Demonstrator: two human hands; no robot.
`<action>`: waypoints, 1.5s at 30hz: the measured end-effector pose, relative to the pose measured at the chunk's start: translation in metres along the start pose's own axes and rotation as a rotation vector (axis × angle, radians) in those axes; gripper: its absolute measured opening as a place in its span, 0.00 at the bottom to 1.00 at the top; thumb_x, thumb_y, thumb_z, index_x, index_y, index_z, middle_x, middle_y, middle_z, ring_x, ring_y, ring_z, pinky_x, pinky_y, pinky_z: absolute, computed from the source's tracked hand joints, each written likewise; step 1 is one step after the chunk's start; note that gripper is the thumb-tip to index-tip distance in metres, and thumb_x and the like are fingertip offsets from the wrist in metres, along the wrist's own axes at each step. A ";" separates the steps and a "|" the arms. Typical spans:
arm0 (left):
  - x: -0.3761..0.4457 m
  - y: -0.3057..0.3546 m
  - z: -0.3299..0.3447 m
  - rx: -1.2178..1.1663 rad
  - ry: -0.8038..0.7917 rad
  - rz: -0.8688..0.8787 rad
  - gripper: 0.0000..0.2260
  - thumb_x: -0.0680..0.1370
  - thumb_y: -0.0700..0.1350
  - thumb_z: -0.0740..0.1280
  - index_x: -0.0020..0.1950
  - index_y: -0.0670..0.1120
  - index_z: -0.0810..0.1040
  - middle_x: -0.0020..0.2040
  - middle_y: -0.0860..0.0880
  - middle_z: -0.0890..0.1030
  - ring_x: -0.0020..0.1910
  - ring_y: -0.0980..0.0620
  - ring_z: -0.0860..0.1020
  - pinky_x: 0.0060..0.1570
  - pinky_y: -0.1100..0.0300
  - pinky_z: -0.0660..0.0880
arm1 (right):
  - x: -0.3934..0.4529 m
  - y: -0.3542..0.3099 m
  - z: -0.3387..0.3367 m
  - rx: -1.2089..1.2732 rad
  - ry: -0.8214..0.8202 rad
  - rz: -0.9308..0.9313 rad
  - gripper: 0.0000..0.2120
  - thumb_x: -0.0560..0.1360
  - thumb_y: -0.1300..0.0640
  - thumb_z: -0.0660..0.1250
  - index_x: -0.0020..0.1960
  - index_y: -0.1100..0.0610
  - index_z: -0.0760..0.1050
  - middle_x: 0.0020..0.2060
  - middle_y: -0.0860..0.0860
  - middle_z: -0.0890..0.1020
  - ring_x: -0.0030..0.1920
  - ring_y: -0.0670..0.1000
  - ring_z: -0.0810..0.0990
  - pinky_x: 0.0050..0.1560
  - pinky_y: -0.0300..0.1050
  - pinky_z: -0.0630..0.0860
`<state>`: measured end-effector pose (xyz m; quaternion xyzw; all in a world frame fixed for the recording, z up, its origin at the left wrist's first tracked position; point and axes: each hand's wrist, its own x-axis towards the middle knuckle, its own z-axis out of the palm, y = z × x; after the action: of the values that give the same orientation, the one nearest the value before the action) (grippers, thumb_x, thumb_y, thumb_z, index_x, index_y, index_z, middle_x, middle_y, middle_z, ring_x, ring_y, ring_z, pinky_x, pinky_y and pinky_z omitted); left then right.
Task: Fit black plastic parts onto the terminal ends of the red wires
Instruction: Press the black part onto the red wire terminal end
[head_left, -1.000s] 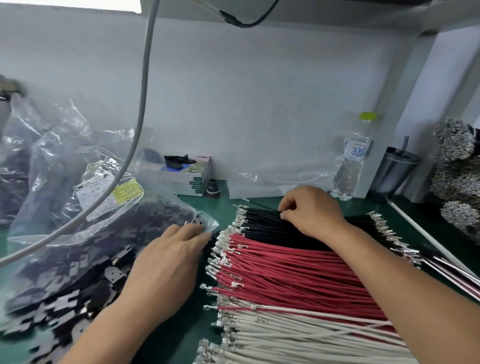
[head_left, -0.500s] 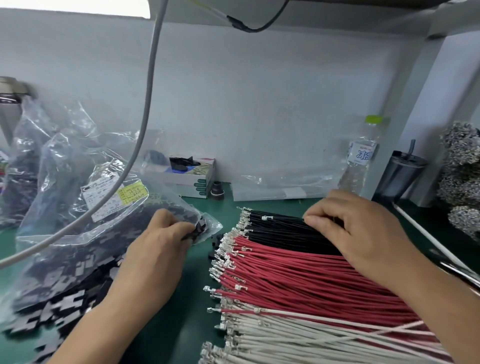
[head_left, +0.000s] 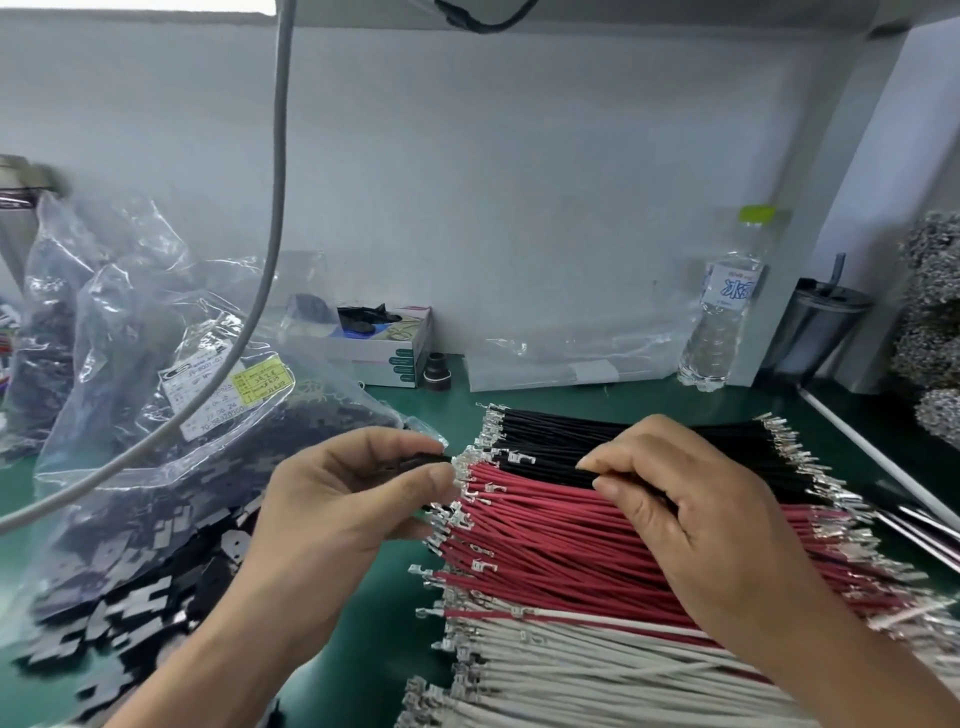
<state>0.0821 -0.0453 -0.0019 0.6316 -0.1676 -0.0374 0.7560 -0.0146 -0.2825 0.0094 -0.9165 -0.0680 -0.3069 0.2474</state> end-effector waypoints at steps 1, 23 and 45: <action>0.000 0.000 0.000 -0.025 0.003 0.002 0.13 0.61 0.46 0.80 0.45 0.46 0.88 0.41 0.39 0.87 0.42 0.46 0.87 0.34 0.62 0.81 | 0.000 -0.001 0.001 -0.001 0.002 0.001 0.11 0.79 0.48 0.61 0.54 0.47 0.81 0.46 0.39 0.79 0.49 0.43 0.80 0.48 0.36 0.74; -0.012 -0.012 0.010 0.442 -0.153 0.331 0.11 0.69 0.46 0.80 0.48 0.59 0.88 0.44 0.50 0.85 0.39 0.48 0.83 0.38 0.58 0.80 | -0.005 -0.014 0.006 -0.090 0.048 -0.150 0.05 0.77 0.50 0.69 0.48 0.48 0.84 0.41 0.40 0.77 0.39 0.42 0.77 0.35 0.38 0.75; -0.015 -0.016 0.013 0.409 -0.191 0.299 0.08 0.68 0.50 0.80 0.46 0.58 0.89 0.39 0.49 0.84 0.36 0.51 0.81 0.36 0.63 0.76 | -0.006 -0.015 0.016 0.007 0.009 -0.126 0.06 0.78 0.50 0.68 0.47 0.50 0.83 0.41 0.40 0.77 0.43 0.43 0.78 0.41 0.39 0.75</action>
<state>0.0671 -0.0564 -0.0184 0.7332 -0.3337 0.0501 0.5904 -0.0152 -0.2617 0.0007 -0.9082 -0.1256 -0.3255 0.2312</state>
